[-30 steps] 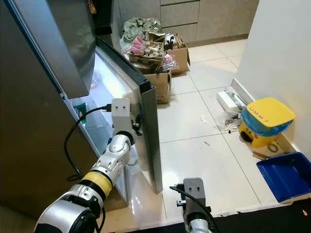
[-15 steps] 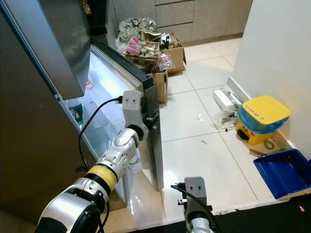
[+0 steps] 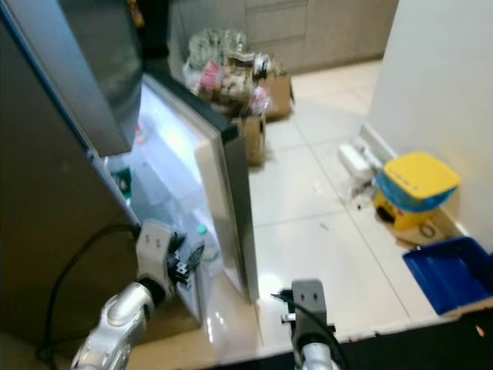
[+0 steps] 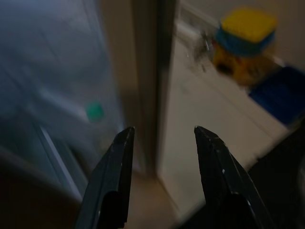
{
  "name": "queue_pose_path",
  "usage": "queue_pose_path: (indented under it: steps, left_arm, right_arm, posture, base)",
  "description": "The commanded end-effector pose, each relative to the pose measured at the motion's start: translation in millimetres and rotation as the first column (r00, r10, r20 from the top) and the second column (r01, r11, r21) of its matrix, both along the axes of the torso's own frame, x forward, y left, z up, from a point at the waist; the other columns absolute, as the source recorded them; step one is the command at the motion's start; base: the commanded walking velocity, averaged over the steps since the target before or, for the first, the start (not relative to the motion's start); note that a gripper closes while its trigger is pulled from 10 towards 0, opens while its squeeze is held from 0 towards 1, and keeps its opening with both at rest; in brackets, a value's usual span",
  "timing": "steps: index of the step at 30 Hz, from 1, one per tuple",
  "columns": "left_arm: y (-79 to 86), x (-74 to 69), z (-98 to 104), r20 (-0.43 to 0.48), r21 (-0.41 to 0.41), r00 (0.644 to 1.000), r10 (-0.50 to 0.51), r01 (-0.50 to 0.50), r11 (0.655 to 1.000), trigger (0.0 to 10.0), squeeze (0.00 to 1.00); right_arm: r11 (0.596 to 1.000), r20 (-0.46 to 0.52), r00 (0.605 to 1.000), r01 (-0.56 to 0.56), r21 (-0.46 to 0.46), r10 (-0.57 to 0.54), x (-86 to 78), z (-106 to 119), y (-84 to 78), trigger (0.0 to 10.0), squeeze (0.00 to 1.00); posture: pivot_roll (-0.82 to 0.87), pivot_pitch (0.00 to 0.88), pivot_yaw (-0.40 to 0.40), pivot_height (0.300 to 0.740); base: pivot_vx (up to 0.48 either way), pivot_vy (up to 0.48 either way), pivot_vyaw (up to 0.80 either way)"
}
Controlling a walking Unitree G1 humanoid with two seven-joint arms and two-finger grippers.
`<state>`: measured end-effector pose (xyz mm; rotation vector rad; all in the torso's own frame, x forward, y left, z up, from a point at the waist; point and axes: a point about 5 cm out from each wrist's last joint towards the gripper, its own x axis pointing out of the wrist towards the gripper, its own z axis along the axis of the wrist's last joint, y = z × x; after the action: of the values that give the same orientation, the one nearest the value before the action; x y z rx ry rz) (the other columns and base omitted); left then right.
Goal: Restocking fridge
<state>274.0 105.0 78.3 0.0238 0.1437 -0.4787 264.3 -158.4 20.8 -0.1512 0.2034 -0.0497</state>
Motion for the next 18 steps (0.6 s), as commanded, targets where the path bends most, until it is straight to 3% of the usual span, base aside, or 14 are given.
queue_pose_path:
  steps: [1, 2, 3, 5, 13, 18]
  left_arm:
    - [10.0, -7.8, -10.7, -0.041, 0.029, 0.998, 0.056, -0.054, 0.998, 10.0, 0.0]
    - [18.7, -12.5, -21.9, -0.083, 0.038, 0.989, 0.125, -0.122, 0.992, 10.0, 0.0]
    - [18.7, -12.5, -21.9, -0.083, 0.038, 0.989, 0.125, -0.122, 0.992, 10.0, 0.0]
    - [38.2, -22.1, -32.1, -0.146, 0.073, 0.956, 0.255, -0.246, 0.966, 10.0, 0.0]
    - [54.3, -22.6, -31.6, -0.141, 0.123, 0.931, 0.338, -0.322, 0.939, 10.0, 0.0]
    - [53.8, -20.0, -32.6, -0.137, 0.129, 0.925, 0.353, -0.337, 0.933, 10.0, 0.0]
  right_arm:
    - [1.0, -0.022, 1.0, -0.016, 0.004, 0.016, -4.3, -4.7, 3.5, 10.0, 0.0]
    - [1.0, -0.018, 1.0, -0.019, 0.005, 0.019, -4.3, -3.9, 3.3, 10.0, 0.0]
    - [1.0, -0.018, 1.0, -0.019, 0.005, 0.019, -4.3, -3.9, 3.3, 10.0, 0.0]
    - [1.0, -0.005, 1.0, -0.028, 0.014, 0.028, -5.3, -2.1, 1.7, 10.0, 0.0]
    - [0.998, 0.026, 0.998, -0.057, 0.039, 0.056, -6.3, 2.2, 4.1, 10.0, 0.0]
    - [0.997, 0.024, 0.998, -0.065, 0.042, 0.064, -5.8, 2.4, 6.5, 10.0, 0.0]
  posture:
    - [-0.14, 0.191, 0.096, 0.707]
    - [-0.14, 0.191, 0.088, 0.707]
    - [-0.14, 0.191, 0.088, 0.707]
    - [-0.14, 0.191, 0.074, 0.707]
    - [-0.14, 0.188, 0.063, 0.707]
    - [-0.14, 0.185, 0.059, 0.707]
  base:
    - [0.0, 0.0, 0.0]
    - [0.0, 0.0, 0.0]
    - [0.0, 0.0, 0.0]
    - [0.0, 0.0, 0.0]
    - [0.0, 0.0, 0.0]
    - [0.0, -0.137, 0.0]
